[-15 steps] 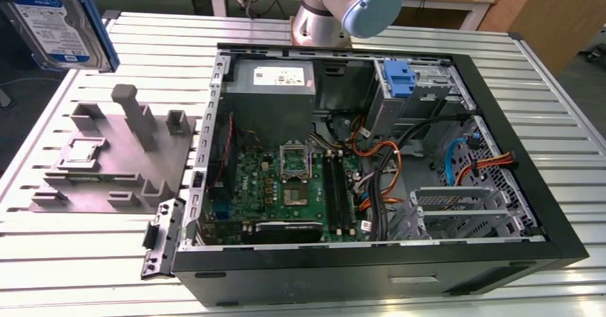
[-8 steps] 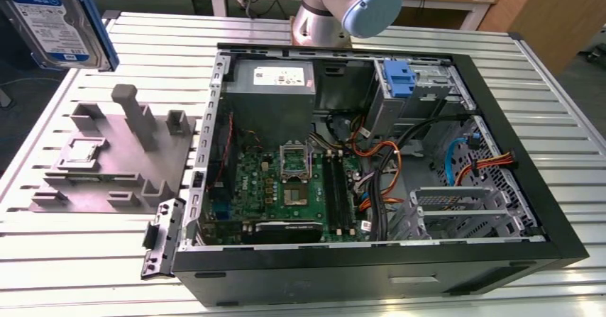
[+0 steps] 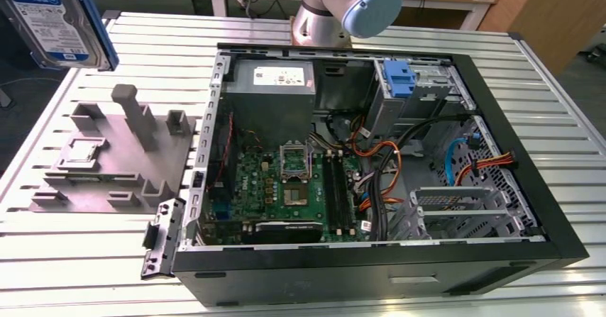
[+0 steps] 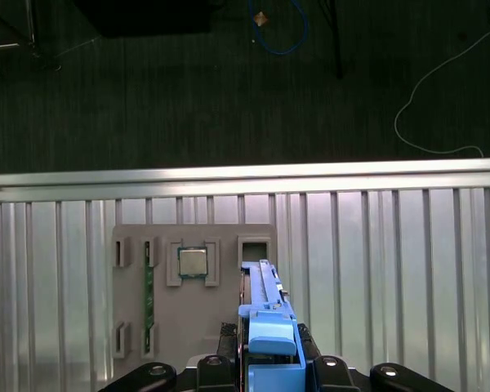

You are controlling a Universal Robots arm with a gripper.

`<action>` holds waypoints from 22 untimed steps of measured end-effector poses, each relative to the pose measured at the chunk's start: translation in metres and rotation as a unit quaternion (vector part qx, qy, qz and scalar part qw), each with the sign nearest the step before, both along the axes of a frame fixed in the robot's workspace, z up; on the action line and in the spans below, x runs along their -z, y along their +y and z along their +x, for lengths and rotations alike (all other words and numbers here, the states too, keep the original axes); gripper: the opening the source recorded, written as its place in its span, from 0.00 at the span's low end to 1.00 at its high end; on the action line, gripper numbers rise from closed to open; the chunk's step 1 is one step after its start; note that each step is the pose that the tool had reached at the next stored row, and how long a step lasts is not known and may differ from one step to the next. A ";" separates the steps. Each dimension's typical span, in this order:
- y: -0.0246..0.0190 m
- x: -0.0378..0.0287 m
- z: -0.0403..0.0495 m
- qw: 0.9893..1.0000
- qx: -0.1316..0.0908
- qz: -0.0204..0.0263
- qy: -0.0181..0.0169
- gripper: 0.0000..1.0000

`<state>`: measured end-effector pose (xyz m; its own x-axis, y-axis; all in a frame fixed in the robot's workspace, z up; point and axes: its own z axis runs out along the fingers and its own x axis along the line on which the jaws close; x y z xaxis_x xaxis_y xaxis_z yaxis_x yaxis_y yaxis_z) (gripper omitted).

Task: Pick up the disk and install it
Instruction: 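Pick up the disk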

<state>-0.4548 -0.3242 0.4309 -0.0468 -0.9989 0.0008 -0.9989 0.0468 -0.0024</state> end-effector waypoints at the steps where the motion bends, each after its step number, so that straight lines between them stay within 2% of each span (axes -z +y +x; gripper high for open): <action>1: 0.0000 -0.0007 0.0000 1.000 0.000 0.000 0.000 0.37; 7: 0.0000 -0.0086 0.0000 1.000 0.000 0.000 0.000 0.37; 15: 0.0000 -0.0105 0.0000 1.000 -0.011 0.000 0.000 0.37; 22: 0.0000 -0.0184 0.0000 1.000 -0.012 0.001 0.000 0.37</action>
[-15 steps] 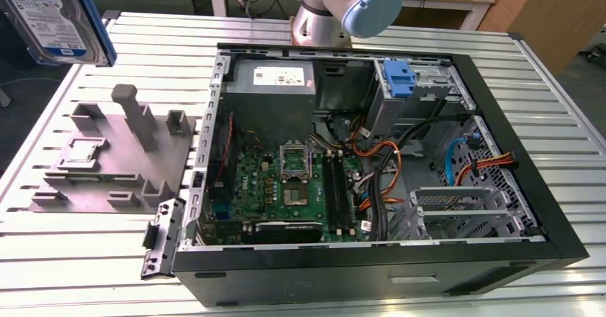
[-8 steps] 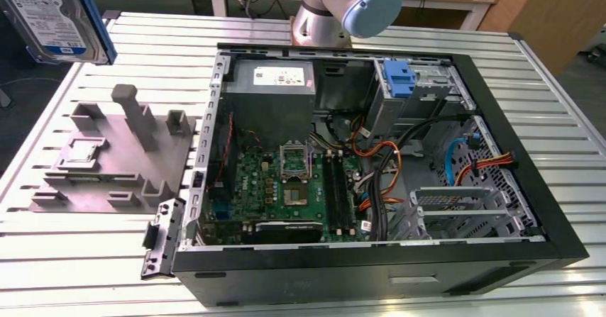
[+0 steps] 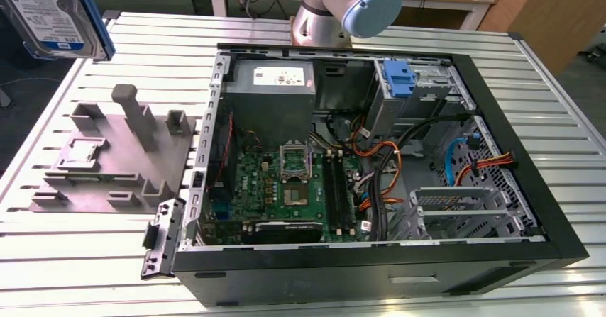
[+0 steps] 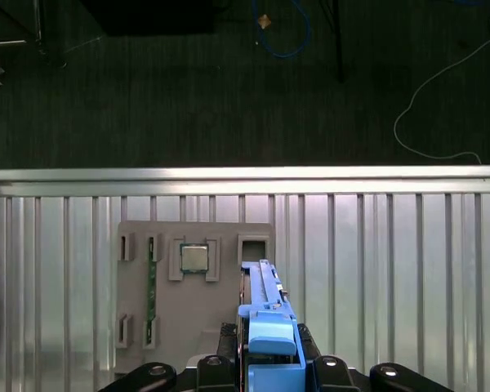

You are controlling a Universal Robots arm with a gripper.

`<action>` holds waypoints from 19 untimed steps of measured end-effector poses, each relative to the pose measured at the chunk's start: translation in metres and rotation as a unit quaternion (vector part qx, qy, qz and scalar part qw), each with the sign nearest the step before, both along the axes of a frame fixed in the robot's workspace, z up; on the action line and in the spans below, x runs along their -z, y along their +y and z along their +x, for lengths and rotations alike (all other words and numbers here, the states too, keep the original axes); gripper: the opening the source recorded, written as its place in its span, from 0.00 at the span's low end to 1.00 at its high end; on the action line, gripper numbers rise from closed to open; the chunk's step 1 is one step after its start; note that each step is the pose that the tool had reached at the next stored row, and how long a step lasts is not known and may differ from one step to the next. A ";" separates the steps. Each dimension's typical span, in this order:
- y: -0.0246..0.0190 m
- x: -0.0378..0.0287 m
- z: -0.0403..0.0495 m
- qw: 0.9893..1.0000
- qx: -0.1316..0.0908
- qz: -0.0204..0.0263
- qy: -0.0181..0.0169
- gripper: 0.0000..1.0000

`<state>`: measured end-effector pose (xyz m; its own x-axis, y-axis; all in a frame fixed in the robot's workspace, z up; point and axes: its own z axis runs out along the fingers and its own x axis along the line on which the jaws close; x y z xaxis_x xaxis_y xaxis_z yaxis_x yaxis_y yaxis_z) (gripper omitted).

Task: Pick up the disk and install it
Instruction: 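Pick up the disk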

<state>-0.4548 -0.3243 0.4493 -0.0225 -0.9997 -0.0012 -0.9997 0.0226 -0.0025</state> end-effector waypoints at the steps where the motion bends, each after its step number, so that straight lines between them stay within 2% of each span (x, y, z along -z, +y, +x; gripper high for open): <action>1: 0.0000 -0.0015 0.0000 1.000 0.000 0.000 0.000 0.37; 19: 0.0000 -0.0176 0.0000 1.000 -0.002 0.000 0.000 0.37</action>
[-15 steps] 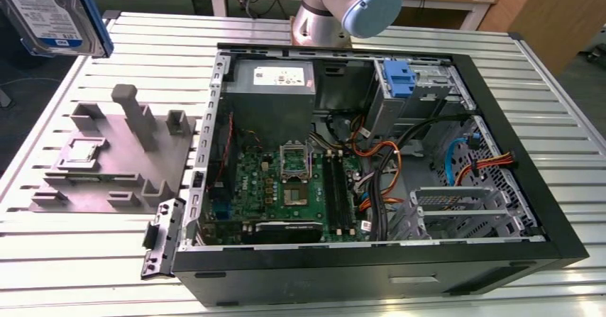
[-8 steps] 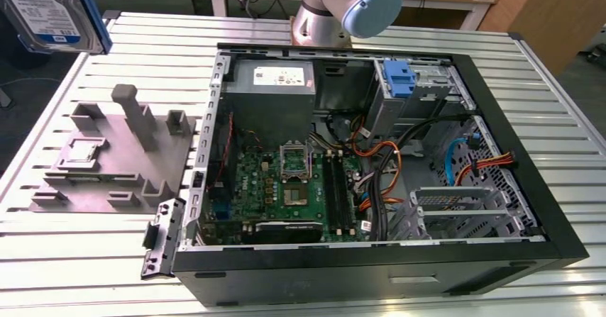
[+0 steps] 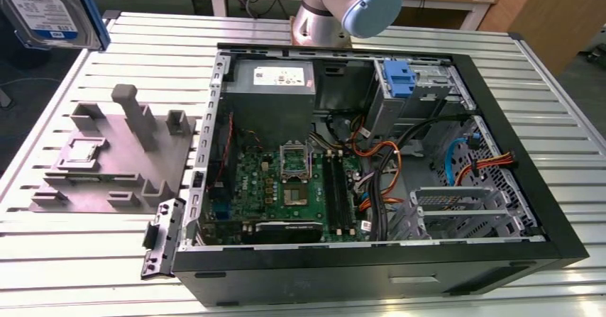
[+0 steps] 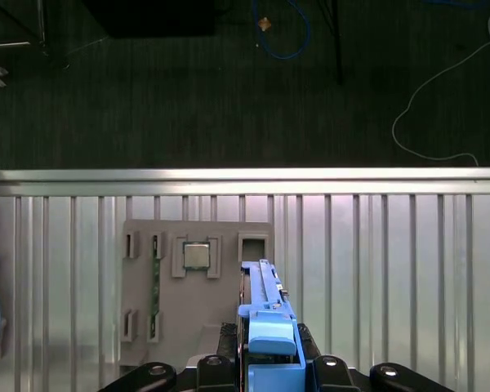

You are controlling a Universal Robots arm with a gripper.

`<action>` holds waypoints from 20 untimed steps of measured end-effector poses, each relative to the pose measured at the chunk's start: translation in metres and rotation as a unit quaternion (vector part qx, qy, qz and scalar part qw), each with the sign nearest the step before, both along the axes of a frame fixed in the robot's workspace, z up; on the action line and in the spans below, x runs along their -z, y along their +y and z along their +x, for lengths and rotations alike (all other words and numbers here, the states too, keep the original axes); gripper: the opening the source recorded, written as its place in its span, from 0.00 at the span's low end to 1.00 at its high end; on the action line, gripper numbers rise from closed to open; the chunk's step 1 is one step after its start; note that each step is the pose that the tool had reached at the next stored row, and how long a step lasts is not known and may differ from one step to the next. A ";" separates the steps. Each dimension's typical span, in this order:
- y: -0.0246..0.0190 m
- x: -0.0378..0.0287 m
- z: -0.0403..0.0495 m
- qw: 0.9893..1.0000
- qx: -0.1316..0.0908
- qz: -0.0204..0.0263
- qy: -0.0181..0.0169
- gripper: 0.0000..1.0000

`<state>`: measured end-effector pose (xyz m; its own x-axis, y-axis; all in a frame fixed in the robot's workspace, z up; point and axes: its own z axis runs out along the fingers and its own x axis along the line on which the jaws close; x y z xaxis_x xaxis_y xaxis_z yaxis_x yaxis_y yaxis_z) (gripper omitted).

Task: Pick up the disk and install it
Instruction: 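Pick up the disk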

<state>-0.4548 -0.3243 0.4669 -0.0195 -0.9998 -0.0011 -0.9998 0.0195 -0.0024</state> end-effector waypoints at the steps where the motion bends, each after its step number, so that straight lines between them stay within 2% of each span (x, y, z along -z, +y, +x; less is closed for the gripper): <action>1: 0.0000 -0.0008 0.0000 1.000 0.000 0.000 0.000 0.37; 13: 0.0000 -0.0096 0.0000 1.000 -0.001 0.000 0.000 0.37; 20: 0.0000 -0.0101 0.0000 1.000 -0.002 0.000 0.000 0.37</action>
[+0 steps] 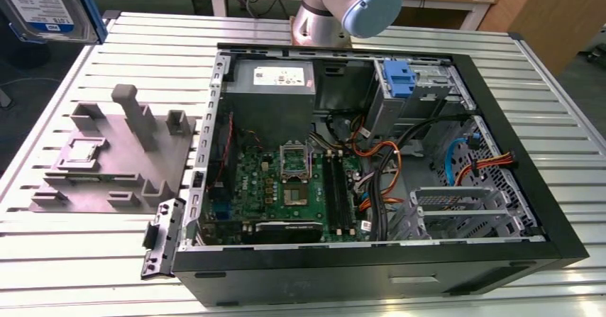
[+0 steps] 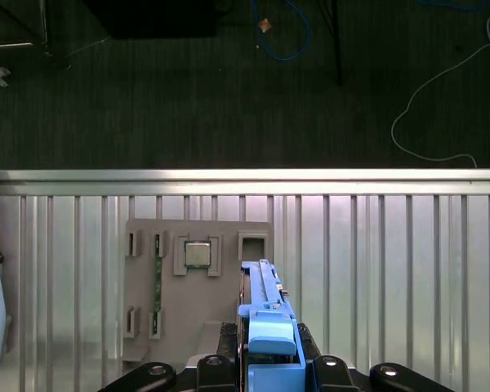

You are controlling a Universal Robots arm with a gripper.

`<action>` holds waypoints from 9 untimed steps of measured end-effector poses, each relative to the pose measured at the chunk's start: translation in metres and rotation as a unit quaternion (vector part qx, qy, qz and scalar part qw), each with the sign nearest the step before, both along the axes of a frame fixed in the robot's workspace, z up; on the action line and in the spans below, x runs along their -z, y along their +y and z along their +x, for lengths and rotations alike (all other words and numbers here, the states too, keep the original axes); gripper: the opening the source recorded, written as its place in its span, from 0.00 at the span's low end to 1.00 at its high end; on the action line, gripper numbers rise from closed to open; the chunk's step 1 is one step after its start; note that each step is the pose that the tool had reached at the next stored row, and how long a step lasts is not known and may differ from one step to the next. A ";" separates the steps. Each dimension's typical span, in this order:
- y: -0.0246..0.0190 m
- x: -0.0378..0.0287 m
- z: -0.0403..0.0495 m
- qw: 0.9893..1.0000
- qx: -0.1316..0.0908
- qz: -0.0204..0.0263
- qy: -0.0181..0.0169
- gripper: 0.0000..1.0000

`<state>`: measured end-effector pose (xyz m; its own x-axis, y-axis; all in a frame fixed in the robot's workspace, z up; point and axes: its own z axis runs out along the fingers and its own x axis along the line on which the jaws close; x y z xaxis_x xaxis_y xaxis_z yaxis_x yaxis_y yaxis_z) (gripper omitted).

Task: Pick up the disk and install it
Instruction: 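Pick up the disk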

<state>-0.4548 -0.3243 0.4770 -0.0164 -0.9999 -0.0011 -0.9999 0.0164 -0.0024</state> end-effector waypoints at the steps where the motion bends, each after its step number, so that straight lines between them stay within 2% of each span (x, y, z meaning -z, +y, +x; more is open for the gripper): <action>1: 0.0000 0.0000 0.0000 1.000 0.000 0.000 0.000 0.37; 3: -0.0001 -0.0001 0.0000 1.000 0.000 0.000 -0.002 0.37; 6: 0.0000 -0.0002 -0.0001 1.000 0.000 0.000 -0.008 0.37; 9: -0.0007 -0.0002 -0.0002 1.000 0.000 0.000 -0.010 0.37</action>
